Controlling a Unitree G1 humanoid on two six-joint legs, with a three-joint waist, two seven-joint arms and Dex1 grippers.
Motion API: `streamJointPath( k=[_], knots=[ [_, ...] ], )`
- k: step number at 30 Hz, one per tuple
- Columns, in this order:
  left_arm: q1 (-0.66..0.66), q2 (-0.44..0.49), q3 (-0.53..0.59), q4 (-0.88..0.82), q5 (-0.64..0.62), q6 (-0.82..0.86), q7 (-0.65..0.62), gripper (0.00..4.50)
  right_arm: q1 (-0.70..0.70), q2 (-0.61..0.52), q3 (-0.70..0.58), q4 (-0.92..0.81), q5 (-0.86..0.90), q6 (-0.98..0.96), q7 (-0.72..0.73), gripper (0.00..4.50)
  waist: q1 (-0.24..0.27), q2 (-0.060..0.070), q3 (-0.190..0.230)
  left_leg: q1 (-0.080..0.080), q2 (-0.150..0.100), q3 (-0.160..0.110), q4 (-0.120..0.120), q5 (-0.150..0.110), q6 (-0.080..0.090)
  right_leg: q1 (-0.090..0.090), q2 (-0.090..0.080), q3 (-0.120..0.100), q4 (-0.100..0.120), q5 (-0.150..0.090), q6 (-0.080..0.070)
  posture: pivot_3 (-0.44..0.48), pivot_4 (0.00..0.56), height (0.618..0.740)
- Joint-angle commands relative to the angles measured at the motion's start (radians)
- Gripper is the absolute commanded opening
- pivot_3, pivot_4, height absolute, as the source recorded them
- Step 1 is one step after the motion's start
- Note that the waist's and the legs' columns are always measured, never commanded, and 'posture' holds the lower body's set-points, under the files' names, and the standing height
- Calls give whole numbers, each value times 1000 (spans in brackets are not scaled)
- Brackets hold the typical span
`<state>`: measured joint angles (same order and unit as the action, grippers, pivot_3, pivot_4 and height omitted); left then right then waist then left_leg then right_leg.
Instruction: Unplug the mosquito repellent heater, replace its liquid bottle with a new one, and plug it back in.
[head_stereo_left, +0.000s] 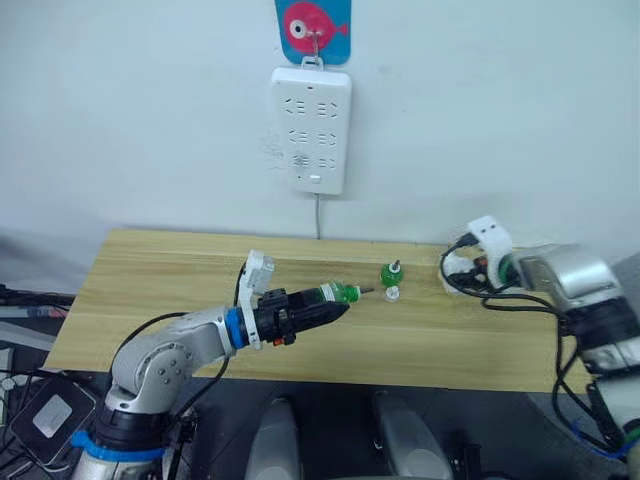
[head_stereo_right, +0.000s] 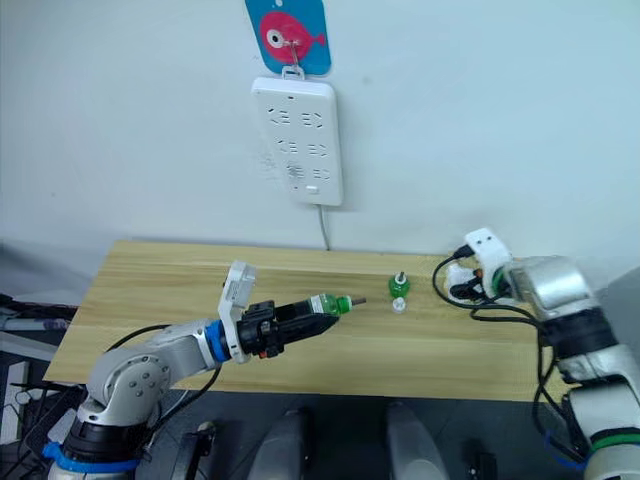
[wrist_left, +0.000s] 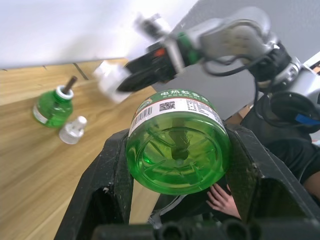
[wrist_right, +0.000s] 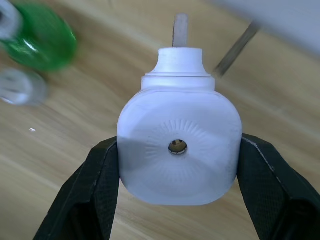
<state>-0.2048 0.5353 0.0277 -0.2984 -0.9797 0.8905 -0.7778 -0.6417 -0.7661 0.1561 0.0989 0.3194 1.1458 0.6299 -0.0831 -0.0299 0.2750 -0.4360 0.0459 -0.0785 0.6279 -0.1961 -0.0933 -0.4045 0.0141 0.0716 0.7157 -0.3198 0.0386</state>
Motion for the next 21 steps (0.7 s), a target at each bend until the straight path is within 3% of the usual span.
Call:
streamJointPath(
  k=[1,4,9,16,21],
  knots=[
    [-49,19,69,18,-94,56,-28,2263,106,3,-260,-268,194,73,78,2931,-1,0,0,0,0,0,0,0,0,0,0,0,0,0,0,-150,216,725],
    [-91,46,126,48,-199,136,-38,2263,167,97,-516,-377,426,171,121,2931,-8,0,0,0,1,0,0,0,0,0,0,0,0,0,0,-166,215,725],
    [-144,104,166,70,-343,260,-53,2263,168,176,-671,-501,740,350,114,2931,-16,0,0,1,1,0,1,0,0,0,1,0,2,0,0,-173,214,725],
    [-197,121,152,71,-407,328,-62,2263,135,233,-658,-494,1034,411,-33,2931,-27,0,0,1,0,0,1,0,0,1,1,1,2,0,0,-164,211,725],
    [-210,113,154,66,-451,346,-47,2263,137,198,-611,-465,1158,351,-133,2931,-29,0,0,1,1,1,1,0,0,1,1,1,2,0,0,-158,208,725]
  ],
)
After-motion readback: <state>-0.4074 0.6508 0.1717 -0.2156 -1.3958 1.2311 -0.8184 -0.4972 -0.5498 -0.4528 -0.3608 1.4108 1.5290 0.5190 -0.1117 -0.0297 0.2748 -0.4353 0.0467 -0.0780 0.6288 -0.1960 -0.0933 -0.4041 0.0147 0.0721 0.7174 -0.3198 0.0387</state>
